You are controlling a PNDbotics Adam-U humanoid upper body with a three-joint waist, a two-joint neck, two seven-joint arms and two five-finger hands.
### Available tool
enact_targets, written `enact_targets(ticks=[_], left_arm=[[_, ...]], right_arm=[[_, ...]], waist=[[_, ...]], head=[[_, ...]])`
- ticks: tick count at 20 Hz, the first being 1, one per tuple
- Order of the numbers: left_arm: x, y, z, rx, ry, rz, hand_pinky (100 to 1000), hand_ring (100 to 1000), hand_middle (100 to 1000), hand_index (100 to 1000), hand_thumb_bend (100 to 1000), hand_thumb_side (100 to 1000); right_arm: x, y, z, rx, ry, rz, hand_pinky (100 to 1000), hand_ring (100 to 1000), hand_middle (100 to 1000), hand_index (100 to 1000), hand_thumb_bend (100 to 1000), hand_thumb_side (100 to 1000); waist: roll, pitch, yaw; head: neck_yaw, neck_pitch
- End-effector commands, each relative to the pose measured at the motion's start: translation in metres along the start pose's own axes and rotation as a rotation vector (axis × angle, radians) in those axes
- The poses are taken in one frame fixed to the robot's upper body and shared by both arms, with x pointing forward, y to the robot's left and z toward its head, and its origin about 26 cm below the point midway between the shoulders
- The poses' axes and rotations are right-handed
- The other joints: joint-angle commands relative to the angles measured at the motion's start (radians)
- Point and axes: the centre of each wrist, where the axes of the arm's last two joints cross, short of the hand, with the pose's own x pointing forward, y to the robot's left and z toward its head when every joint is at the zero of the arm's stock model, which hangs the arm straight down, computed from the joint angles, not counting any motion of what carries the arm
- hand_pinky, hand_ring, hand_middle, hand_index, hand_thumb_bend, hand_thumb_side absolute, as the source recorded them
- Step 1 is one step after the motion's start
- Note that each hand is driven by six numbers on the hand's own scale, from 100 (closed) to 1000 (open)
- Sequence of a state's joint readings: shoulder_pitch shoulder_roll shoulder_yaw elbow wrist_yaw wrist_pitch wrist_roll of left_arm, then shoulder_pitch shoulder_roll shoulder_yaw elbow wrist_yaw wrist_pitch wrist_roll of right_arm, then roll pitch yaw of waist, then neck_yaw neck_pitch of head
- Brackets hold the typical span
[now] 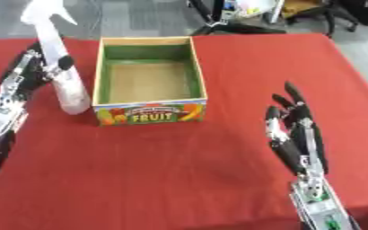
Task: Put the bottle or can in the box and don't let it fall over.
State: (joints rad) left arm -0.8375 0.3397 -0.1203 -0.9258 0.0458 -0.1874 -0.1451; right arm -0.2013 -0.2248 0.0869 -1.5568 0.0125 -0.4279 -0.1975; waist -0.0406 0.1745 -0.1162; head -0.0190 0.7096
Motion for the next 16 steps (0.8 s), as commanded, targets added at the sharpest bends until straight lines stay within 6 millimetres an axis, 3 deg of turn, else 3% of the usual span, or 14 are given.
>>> enact_targets(ticks=[1, 5, 8, 9, 12, 13, 14, 15, 16], left_arm=[[0.0087, 0.0033, -0.0063, -0.032, -0.006, -0.042, 847, 1000, 906, 897, 797, 506], [0.0035, 0.0018, -0.0039, -0.051, 0.027, -0.060, 788, 1000, 848, 872, 654, 373], [0.0018, 0.0013, -0.0034, -0.054, 0.043, -0.075, 724, 1000, 772, 825, 519, 206], [0.0014, 0.0012, -0.0033, -0.053, 0.048, -0.081, 679, 1000, 718, 791, 422, 100], [0.0000, 0.0009, -0.0032, -0.031, 0.060, -0.092, 532, 1000, 530, 676, 139, 100], [-0.0004, 0.0007, -0.0033, -0.013, 0.061, -0.088, 472, 1000, 472, 626, 100, 100], [-0.0006, 0.0004, -0.0033, 0.008, 0.060, -0.081, 456, 1000, 458, 613, 100, 100], [-0.0003, 0.0006, -0.0033, 0.031, 0.056, -0.071, 364, 1000, 367, 536, 100, 112], [0.0003, 0.0007, -0.0033, 0.053, 0.051, -0.059, 343, 1000, 347, 519, 100, 121]], right_arm=[[0.0037, -0.0027, -0.0056, 0.003, -0.022, 0.004, 794, 897, 1000, 968, 100, 470], [0.0035, -0.0030, -0.0053, 0.002, -0.022, 0.004, 794, 897, 1000, 968, 100, 470], [0.0034, -0.0029, -0.0052, 0.003, -0.021, 0.004, 794, 897, 1000, 968, 100, 470], [0.0034, -0.0029, -0.0052, 0.003, -0.021, 0.003, 794, 897, 1000, 968, 100, 470], [0.0032, -0.0029, -0.0049, 0.002, -0.020, 0.003, 794, 898, 1000, 969, 100, 470], [0.0032, -0.0028, -0.0049, 0.003, -0.020, 0.003, 795, 898, 1000, 968, 100, 470], [0.0032, -0.0027, -0.0049, 0.003, -0.020, 0.002, 795, 898, 1000, 969, 100, 470], [0.0032, -0.0028, -0.0050, 0.003, -0.020, 0.002, 795, 898, 1000, 969, 100, 470], [0.0032, -0.0029, -0.0050, 0.003, -0.021, 0.003, 795, 898, 1000, 968, 100, 470]], waist=[[0.001, -0.014, -0.003], [0.001, -0.015, -0.003], [0.000, -0.015, -0.002], [0.000, -0.015, -0.002], [-0.001, -0.015, -0.002], [-0.002, -0.015, -0.001], [-0.002, -0.015, -0.002], [-0.002, -0.015, -0.002], [-0.002, -0.015, -0.002]], head=[[0.002, -0.008], [0.001, -0.008], [0.001, -0.009], [0.000, -0.009], [0.000, -0.009], [0.000, -0.009], [0.000, -0.008], [0.000, -0.008], [0.000, -0.009]])
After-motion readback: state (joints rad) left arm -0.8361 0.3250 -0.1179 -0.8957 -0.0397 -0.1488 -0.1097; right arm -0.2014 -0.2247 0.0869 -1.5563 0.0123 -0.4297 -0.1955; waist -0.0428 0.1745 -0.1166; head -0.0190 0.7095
